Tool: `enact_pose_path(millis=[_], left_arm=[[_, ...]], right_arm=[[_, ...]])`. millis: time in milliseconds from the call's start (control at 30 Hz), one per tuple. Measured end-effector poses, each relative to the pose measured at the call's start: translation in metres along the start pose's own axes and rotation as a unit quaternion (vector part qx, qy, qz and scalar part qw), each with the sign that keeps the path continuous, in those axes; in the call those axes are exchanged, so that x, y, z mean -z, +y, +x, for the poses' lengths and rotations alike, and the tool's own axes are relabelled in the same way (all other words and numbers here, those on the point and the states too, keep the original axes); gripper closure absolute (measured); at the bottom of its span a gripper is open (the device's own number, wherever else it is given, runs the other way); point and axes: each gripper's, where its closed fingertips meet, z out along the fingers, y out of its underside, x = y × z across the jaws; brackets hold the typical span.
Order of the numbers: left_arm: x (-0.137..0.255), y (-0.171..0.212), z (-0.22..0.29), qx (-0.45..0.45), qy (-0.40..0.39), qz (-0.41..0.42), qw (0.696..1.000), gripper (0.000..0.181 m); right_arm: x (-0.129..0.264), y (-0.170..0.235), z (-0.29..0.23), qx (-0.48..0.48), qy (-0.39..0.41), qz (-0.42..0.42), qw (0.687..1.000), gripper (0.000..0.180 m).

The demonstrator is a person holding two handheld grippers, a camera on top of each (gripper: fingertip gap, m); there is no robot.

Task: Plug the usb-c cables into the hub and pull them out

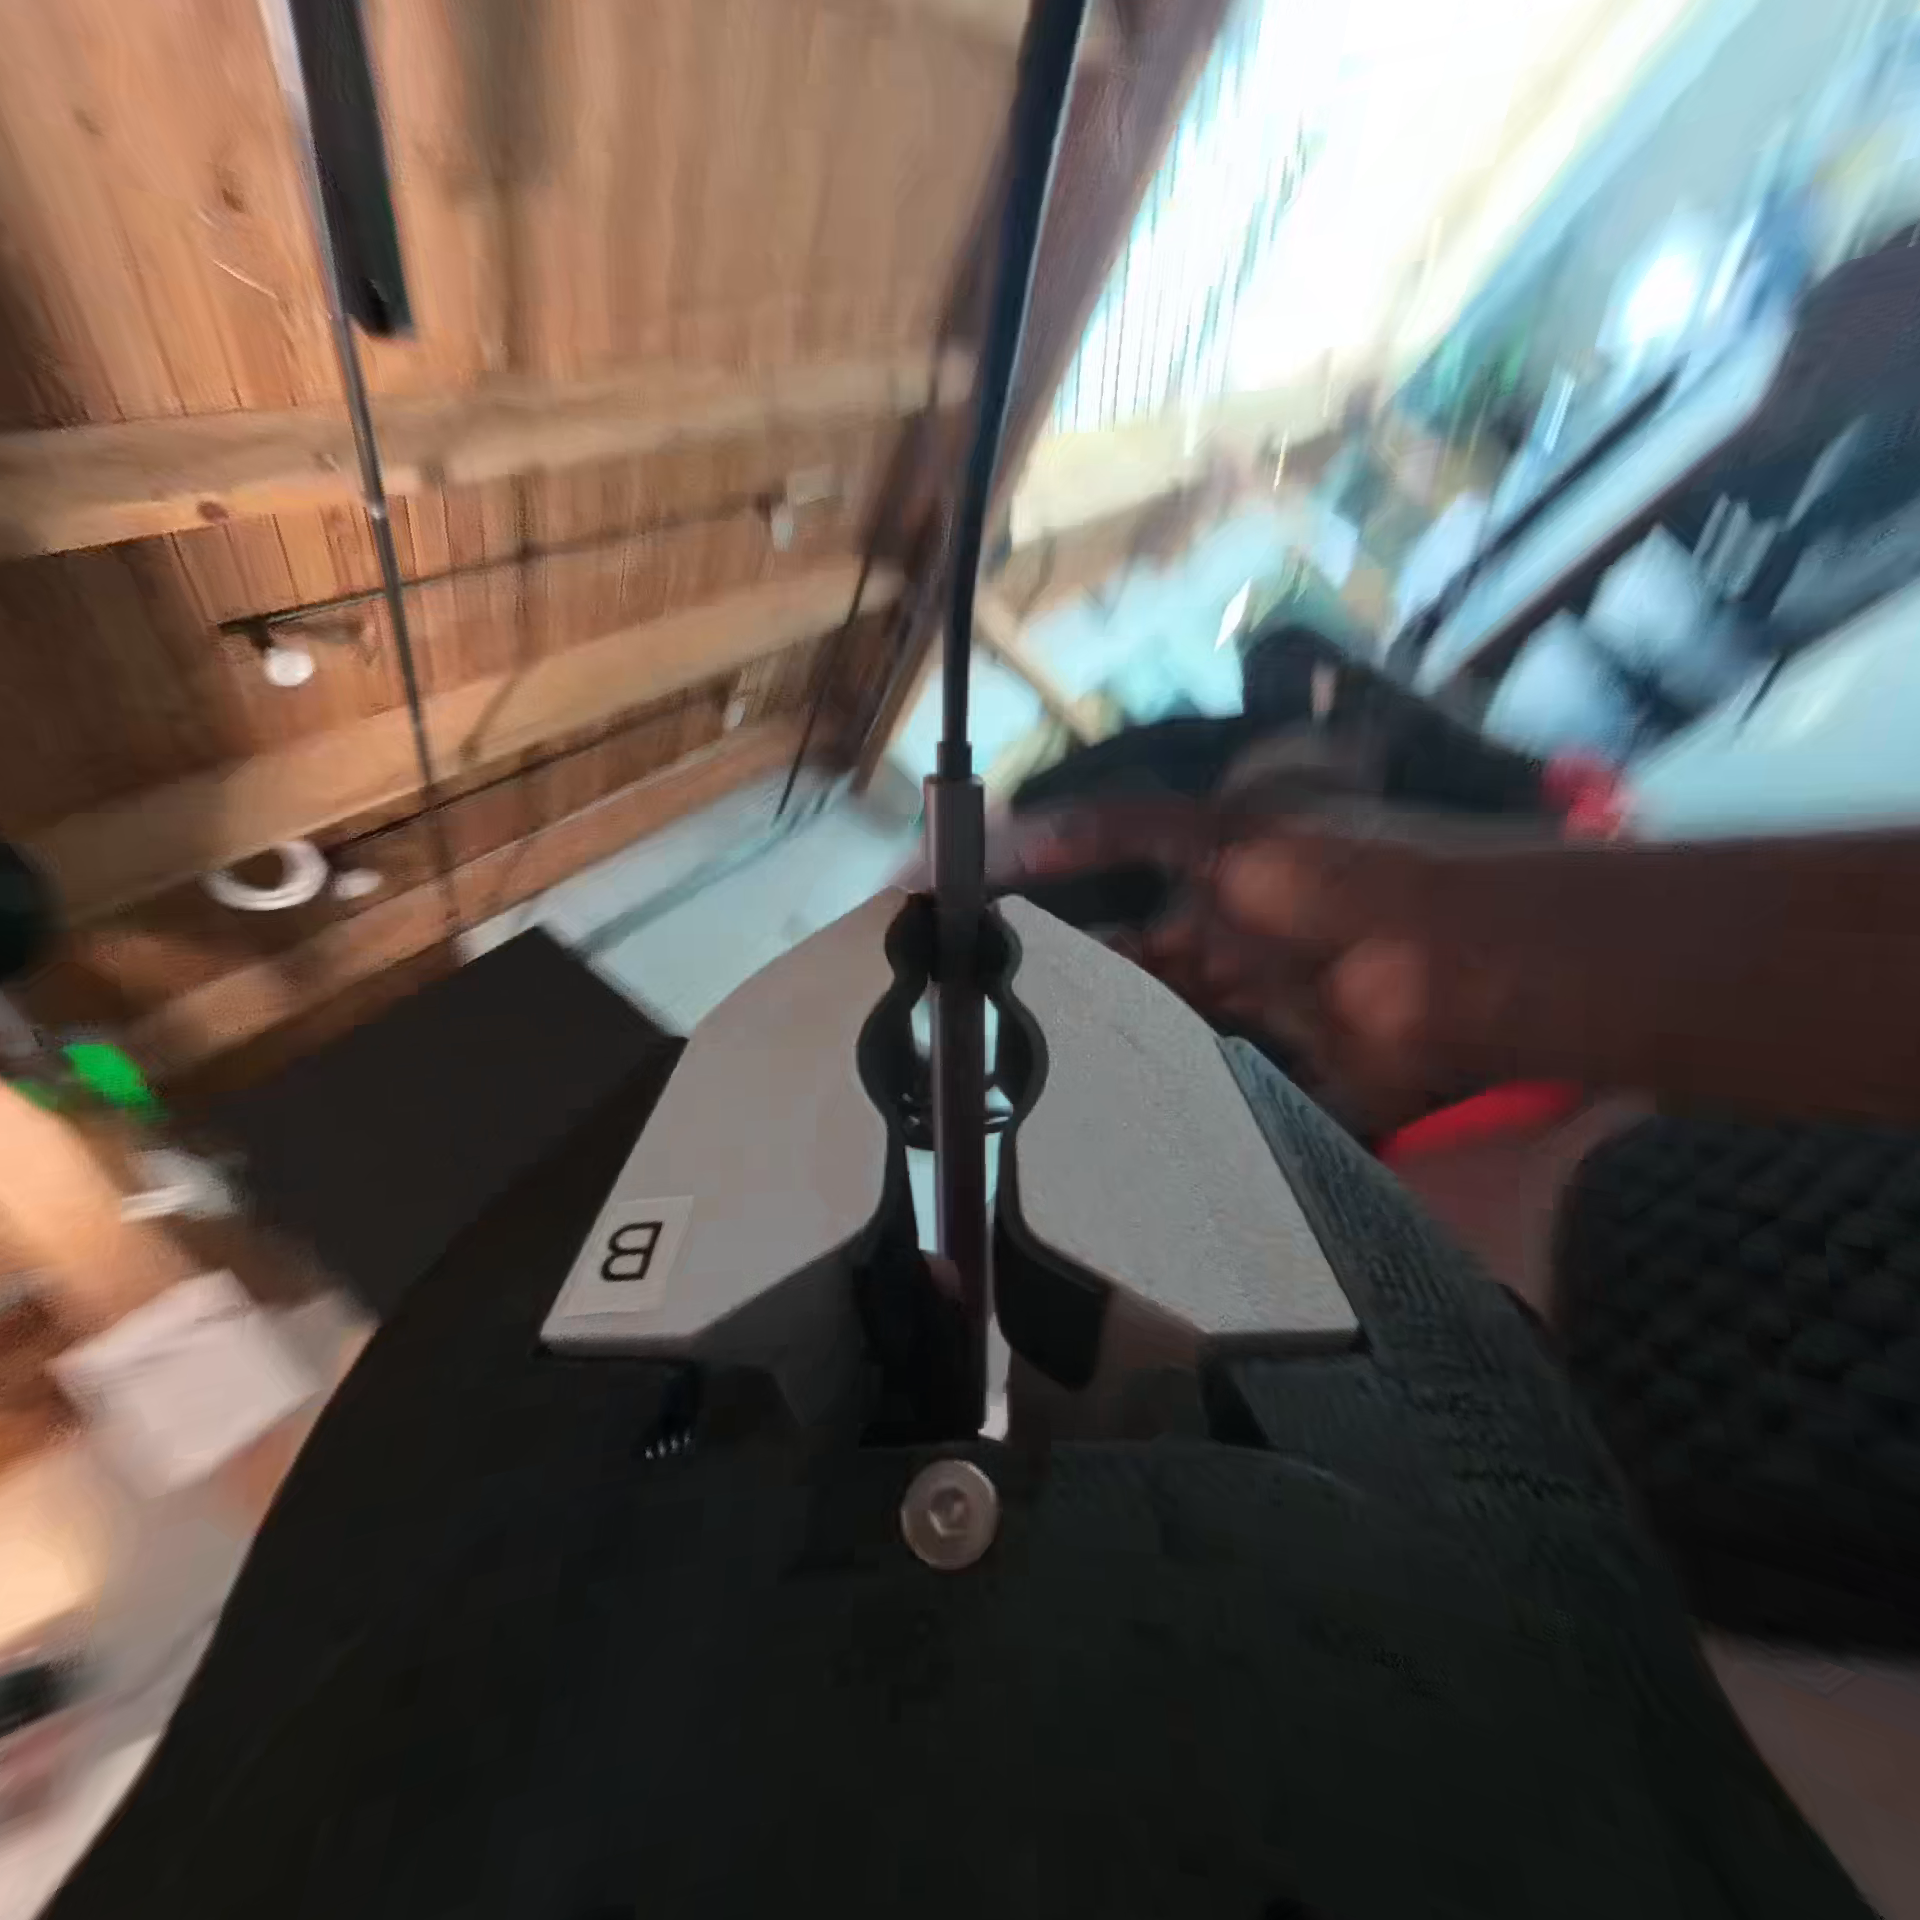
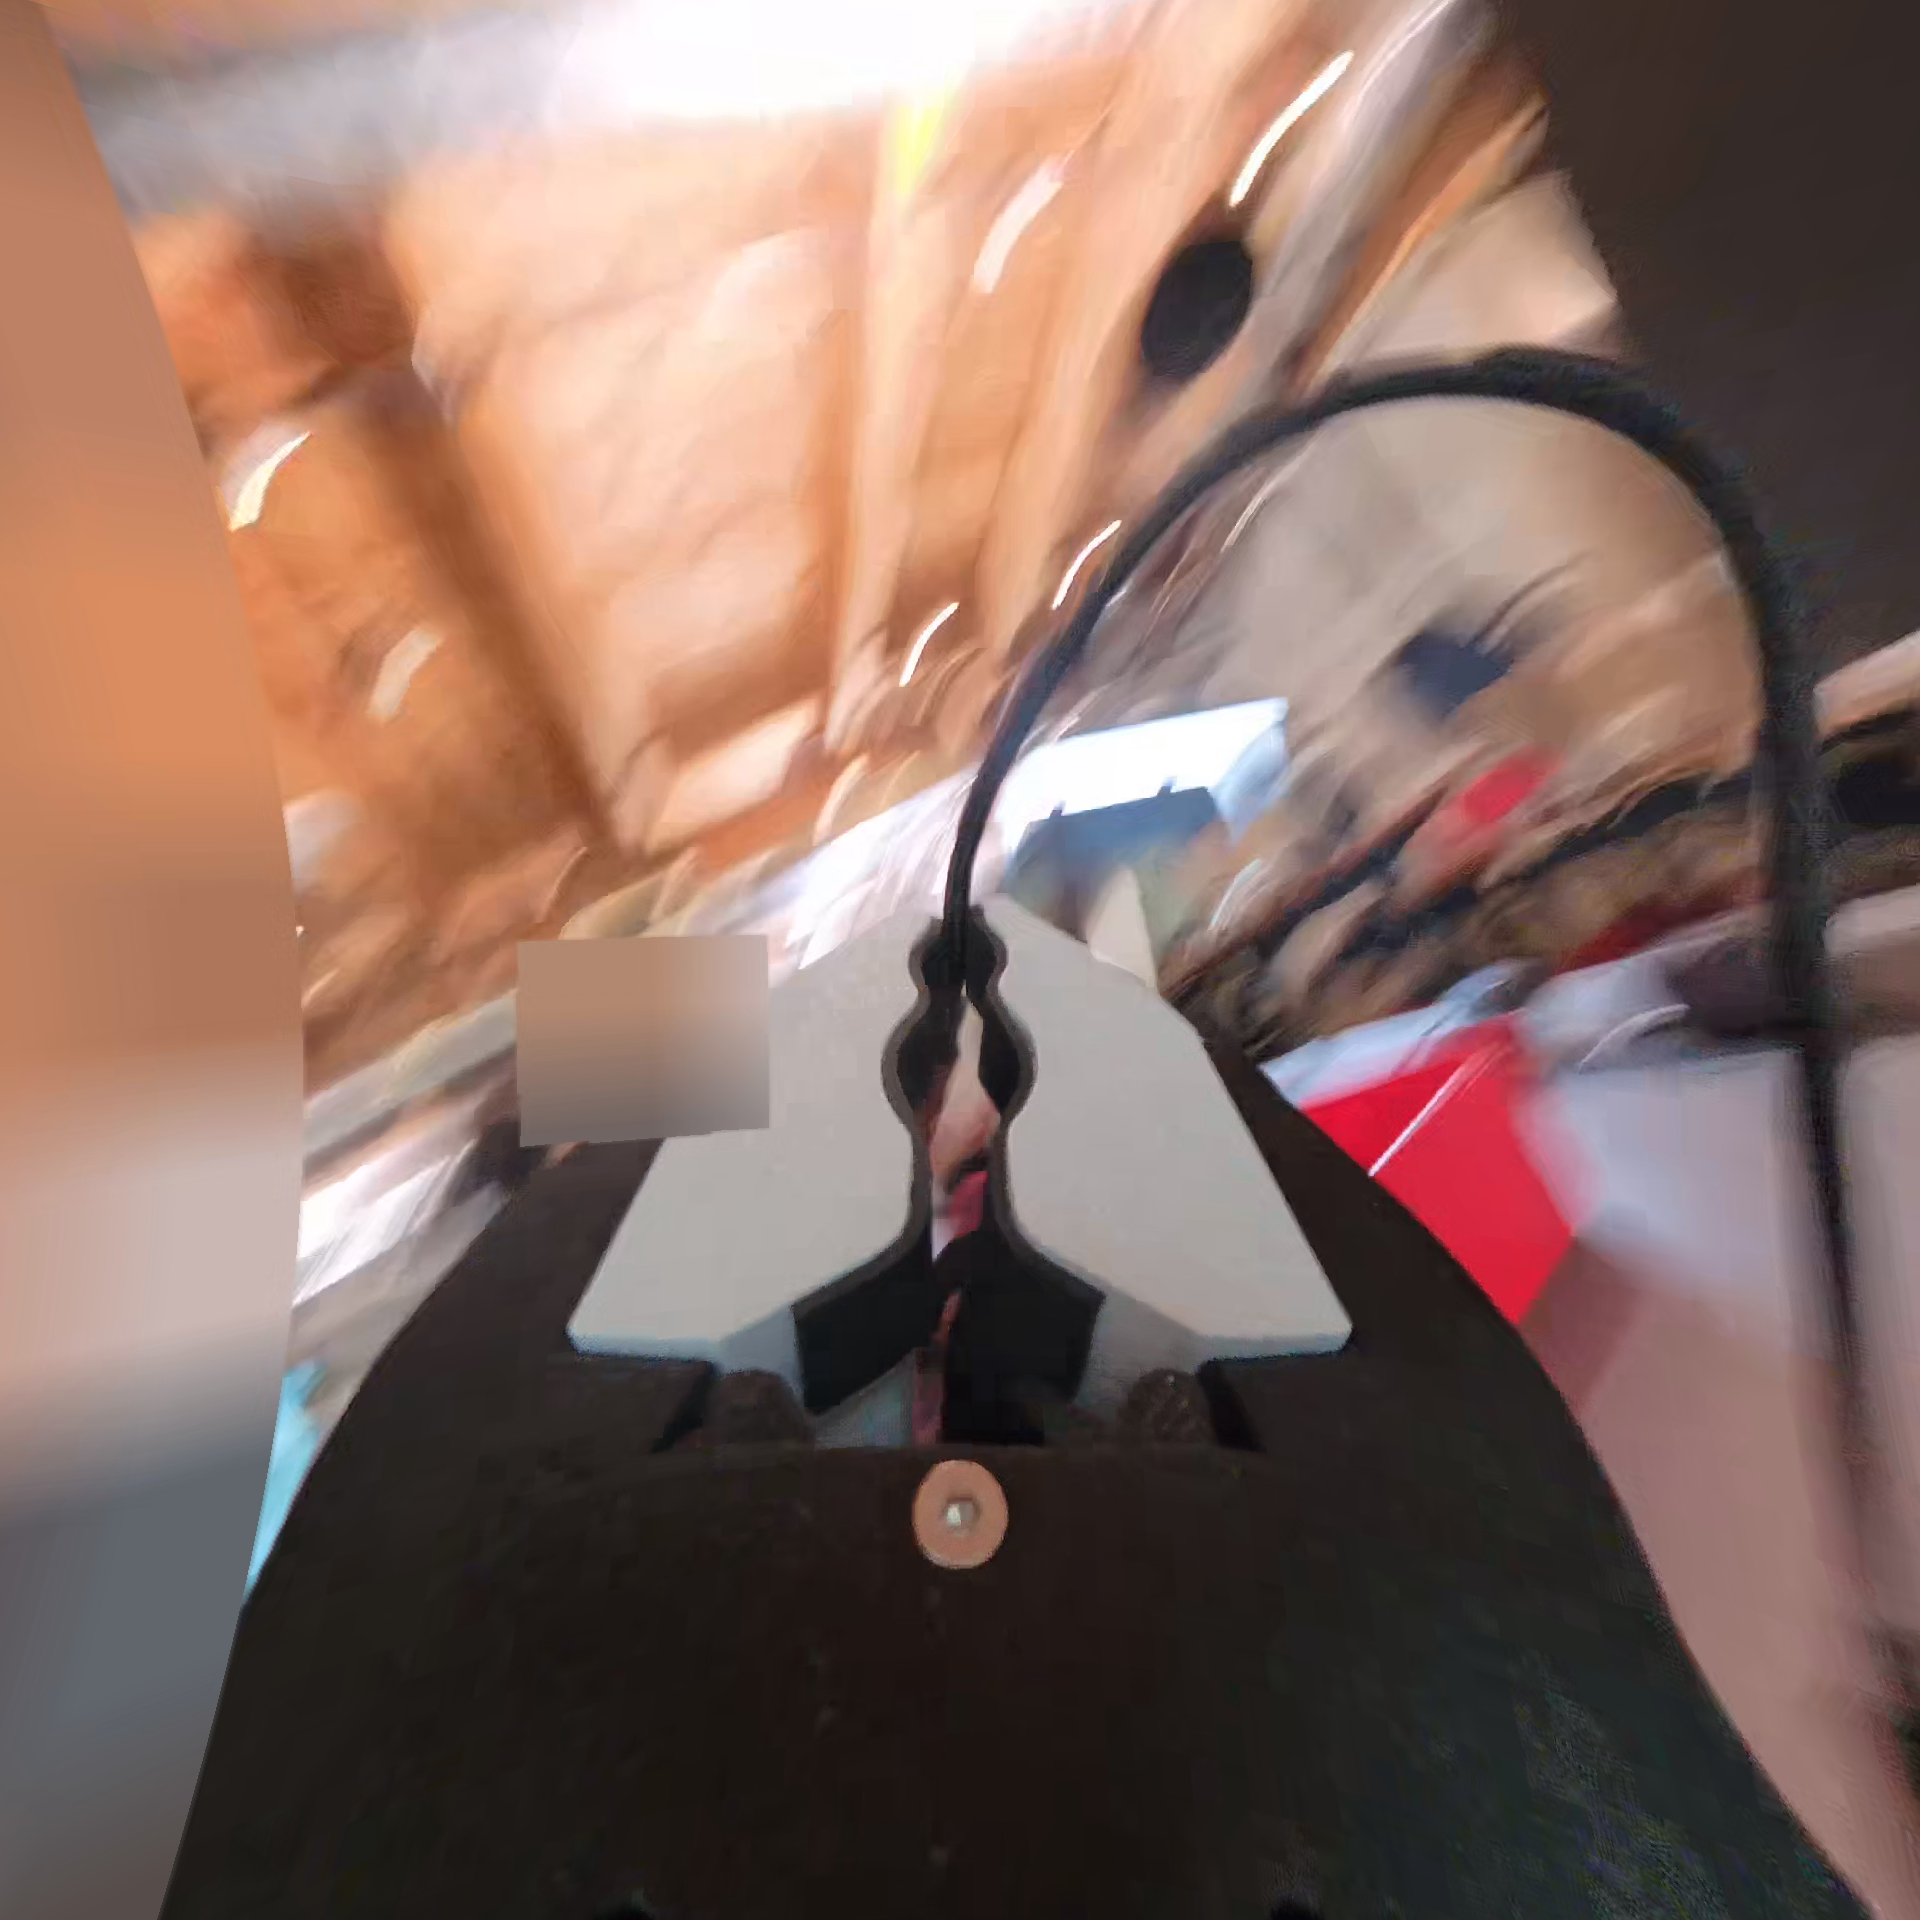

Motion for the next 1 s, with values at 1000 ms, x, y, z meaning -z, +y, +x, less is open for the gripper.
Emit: enact_pose_path(millis=[1000], left_arm=[[0.092,-0.03,-0.147,0.282,-0.186,0.104,0.936,0.171]], right_arm=[[0.205,-0.108,0.16,0.538,0.353,-0.37,0.67,0.176]])
